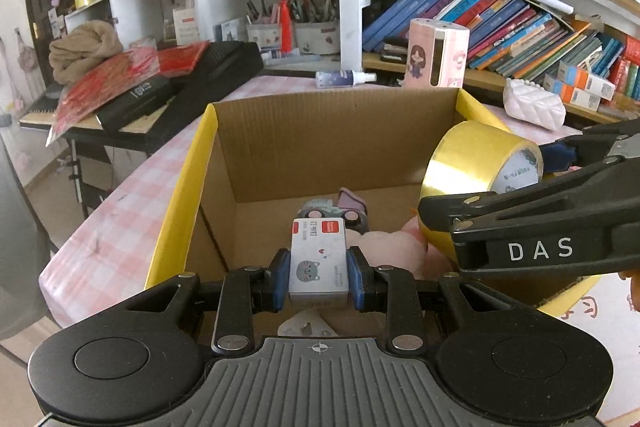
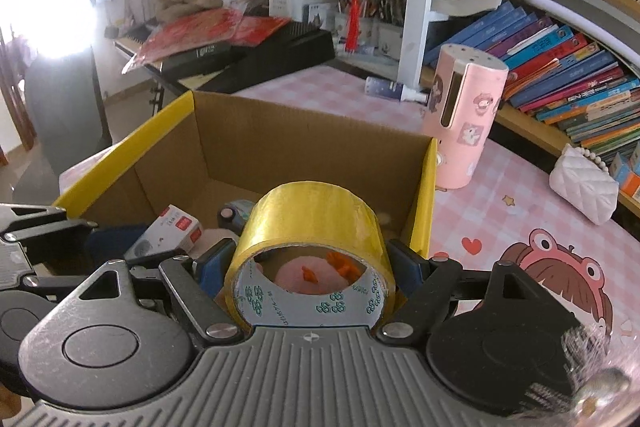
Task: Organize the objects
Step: 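Drop the white box from the left tool while the right tool lowers the tape inside, then open the right tool to release the tape roll into the box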
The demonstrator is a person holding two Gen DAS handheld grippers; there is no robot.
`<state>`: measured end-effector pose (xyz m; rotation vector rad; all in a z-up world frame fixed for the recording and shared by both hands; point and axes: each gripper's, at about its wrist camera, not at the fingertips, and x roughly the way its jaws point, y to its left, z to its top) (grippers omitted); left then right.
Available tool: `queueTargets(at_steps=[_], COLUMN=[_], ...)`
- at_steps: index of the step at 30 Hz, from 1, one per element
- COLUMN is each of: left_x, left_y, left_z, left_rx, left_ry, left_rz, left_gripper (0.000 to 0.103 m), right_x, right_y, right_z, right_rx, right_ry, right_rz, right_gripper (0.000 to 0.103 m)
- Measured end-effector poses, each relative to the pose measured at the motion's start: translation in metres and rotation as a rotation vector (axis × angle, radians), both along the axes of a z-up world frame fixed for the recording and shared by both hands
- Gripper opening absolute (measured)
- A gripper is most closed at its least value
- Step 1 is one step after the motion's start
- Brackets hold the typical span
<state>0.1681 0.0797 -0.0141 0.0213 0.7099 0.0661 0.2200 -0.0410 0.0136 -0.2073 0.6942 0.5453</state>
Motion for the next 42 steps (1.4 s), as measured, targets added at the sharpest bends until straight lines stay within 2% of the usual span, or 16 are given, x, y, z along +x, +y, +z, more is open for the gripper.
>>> queueTargets(at_steps=[12,17,23,27,28,32,42], left_x=[0.007,0.004,-0.004,-0.013,-0.015,-0.024,-0.055], left_y=[0.000,0.001,0.000,-0.001,0.000,0.006,0.011], left_z=[-0.004,-0.003,0.001,0.010,0.012,0.022,0.040], left_rx=[0.032,0.039,0.048,0.086,0.080,0.046,0.019], left_ry=[0.005,0.001,-0.021,-0.077,-0.088,-0.130,-0.202], left_rz=[0.013,0.018,0.005,0.034,0.038,0.056,0.090], left_gripper=[0.029,0.032,0.045,0.073,0.075,0.082,0.091], right_x=[0.007,0.008,0.013,0.010,0.009,0.003,-0.032], right_y=[0.009,0.010,0.016,0.015,0.013,0.007,-0.003], right_z=[-0.004,-0.005,-0.008,-0.005,-0.002,0.009,0.034], right_rx=[-0.061,-0.065,-0.091,-0.079,-0.068,-0.032,0.024], right_ry=[-0.027,-0.028,-0.029,-0.037,-0.046,-0.063,-0.122], right_rz=[0.050,0.052,0.055,0.037,0.031,0.016,-0.009], right_gripper=[0.080,0.080,0.080,0.081,0.082,0.087,0.088])
